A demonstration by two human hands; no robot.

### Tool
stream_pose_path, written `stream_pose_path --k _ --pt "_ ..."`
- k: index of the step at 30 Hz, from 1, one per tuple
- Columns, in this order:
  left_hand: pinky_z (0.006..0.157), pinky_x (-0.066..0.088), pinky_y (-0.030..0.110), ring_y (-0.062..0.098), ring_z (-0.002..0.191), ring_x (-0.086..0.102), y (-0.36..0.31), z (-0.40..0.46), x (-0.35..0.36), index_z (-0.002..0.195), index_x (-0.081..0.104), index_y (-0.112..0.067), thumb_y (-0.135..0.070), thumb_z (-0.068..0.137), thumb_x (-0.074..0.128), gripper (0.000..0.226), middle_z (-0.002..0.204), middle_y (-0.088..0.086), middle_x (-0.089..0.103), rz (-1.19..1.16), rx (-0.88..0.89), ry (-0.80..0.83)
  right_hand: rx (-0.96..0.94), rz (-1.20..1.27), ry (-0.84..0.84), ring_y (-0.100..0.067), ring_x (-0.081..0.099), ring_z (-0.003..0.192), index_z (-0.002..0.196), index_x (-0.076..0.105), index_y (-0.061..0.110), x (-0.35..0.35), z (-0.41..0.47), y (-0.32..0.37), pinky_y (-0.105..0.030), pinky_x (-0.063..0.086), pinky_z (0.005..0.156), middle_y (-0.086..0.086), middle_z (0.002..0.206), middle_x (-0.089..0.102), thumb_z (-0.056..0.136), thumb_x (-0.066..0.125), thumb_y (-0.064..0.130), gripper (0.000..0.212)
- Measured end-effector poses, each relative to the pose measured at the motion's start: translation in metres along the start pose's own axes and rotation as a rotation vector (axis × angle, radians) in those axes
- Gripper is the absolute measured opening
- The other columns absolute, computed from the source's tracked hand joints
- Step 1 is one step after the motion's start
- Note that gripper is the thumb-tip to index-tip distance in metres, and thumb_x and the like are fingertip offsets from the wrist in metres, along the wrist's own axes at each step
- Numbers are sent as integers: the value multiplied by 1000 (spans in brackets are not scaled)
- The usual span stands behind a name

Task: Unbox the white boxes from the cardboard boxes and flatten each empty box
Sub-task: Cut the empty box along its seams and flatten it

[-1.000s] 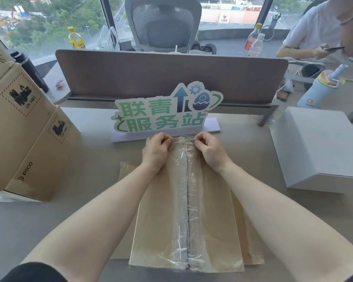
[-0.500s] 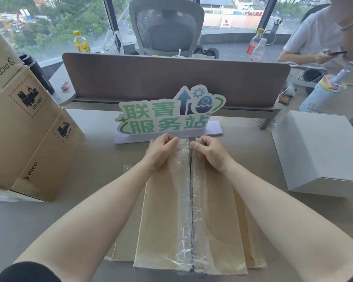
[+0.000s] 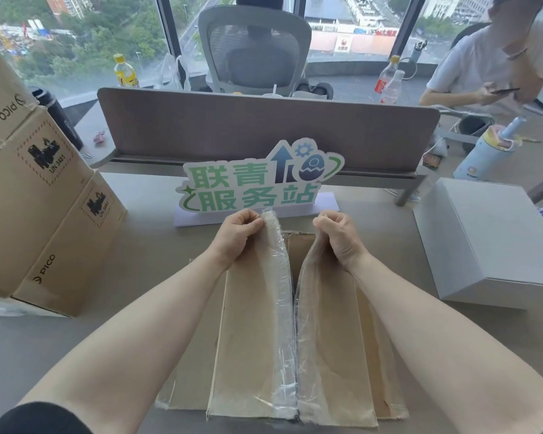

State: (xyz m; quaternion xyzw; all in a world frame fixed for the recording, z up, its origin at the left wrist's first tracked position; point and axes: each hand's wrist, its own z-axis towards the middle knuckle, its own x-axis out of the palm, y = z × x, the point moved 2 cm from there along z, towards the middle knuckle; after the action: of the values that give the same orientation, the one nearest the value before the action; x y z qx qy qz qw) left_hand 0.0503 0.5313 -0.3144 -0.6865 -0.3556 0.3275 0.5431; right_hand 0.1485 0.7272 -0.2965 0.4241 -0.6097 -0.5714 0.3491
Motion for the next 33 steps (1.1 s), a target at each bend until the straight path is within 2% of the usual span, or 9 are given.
stream_pose_path --k 5,10,15,17,19,22,24,28,33 --pt "66 40 27 13 71 50 1 5 5 79 56 -17 -25 94 62 18 75 -4 57 243 2 40 -19 -215 64 -5 32 50 63 35 18 6 -3 -3 -22 31 52 12 54 35 90 64 14 40" --pt "75 36 38 18 89 41 -3 5 19 75 45 -23 -78 65 62 58 81 -7 49 677 -44 3 10 -423 68 -8 34 58 70 34 24 11 -11 -10 -26 34 57 15 61 37 75 76 55 52" --pt "82 42 42 21 93 44 -5 2 27 75 46 -22 -82 65 63 63 81 -6 51 773 -25 -35 22 -447 19 -12 40 62 74 37 21 8 -14 -3 -36 40 62 9 67 42 79 73 26 37" --pt "82 42 42 22 94 45 -5 3 28 74 46 -23 -78 68 65 59 80 -7 51 762 -15 -41 21 -608 -41 -17 51 79 88 45 23 10 -15 2 -38 47 74 6 86 51 71 66 32 28" --pt "82 42 42 22 94 46 -5 2 29 73 46 -23 -75 68 67 56 79 -7 52 757 -4 -56 65 -725 -61 -21 53 103 114 46 29 11 -18 7 -39 49 89 3 115 49 62 64 44 57" --pt "83 43 43 21 93 47 -3 0 32 73 48 -23 -75 65 68 56 80 -7 52 758 17 -66 310 -765 -41 -32 44 131 143 24 42 12 -28 8 -46 45 104 -3 154 25 51 62 53 101" --pt "83 44 44 21 93 48 -2 -1 34 74 47 -24 -74 66 67 55 81 -7 52 772 28 -66 457 -806 -8 -38 27 144 150 8 46 14 -37 7 -51 35 112 -3 165 1 53 64 52 112" --pt "87 44 46 20 94 45 -2 -3 37 74 46 -24 -72 65 67 53 83 -9 50 797 29 -70 567 -864 -6 -43 -5 150 156 -4 35 20 -51 7 -62 15 117 -5 164 -20 64 63 46 115" --pt "85 42 45 21 93 46 0 -3 38 71 43 -24 -72 62 65 54 83 -8 52 819 41 -78 603 -955 -14 -43 -14 148 156 -10 30 31 -62 10 -70 7 112 -7 162 -26 75 62 41 110"
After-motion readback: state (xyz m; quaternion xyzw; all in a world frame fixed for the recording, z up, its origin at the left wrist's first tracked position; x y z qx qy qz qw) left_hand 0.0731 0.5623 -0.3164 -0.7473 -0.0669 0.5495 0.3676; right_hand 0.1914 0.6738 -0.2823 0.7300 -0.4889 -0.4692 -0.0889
